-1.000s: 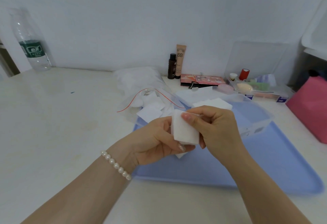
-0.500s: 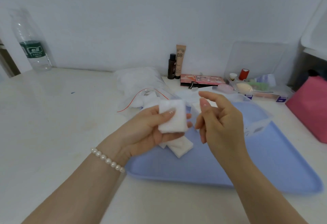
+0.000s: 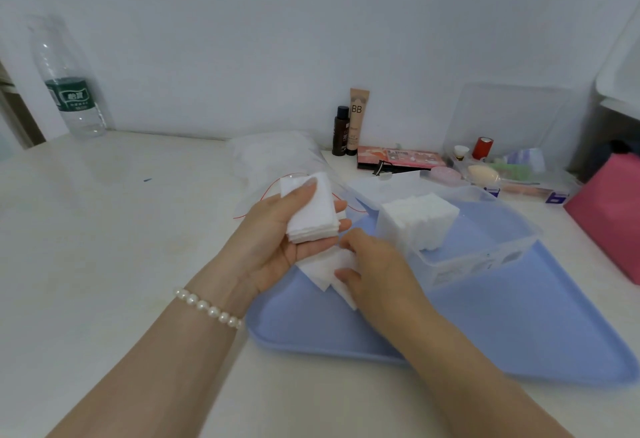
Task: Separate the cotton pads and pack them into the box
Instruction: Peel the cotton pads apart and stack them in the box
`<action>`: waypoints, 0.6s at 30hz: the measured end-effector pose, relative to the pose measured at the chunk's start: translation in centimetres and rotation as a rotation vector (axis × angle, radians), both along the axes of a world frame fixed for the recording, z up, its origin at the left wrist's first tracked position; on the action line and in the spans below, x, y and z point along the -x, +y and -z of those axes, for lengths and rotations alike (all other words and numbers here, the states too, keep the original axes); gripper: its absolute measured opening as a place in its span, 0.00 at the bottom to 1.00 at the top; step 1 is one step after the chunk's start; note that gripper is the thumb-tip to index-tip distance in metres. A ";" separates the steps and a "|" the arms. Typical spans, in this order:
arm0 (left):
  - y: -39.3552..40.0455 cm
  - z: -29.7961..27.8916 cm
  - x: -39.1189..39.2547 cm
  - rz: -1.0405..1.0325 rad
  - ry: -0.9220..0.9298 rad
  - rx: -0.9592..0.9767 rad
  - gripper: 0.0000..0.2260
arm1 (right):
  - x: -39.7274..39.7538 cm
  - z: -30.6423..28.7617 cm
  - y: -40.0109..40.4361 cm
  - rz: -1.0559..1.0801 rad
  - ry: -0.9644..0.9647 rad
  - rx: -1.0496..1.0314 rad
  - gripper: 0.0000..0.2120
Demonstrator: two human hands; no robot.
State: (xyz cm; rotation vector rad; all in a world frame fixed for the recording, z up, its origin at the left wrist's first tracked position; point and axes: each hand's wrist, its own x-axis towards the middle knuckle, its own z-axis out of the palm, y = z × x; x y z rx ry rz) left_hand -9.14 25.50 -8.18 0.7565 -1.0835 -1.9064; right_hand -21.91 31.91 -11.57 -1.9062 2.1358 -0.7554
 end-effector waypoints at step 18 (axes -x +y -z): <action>0.9 1.5 1.7 -0.029 -0.045 0.014 0.11 | 3.3 -7.3 4.0 -0.131 -1.034 0.232 0.14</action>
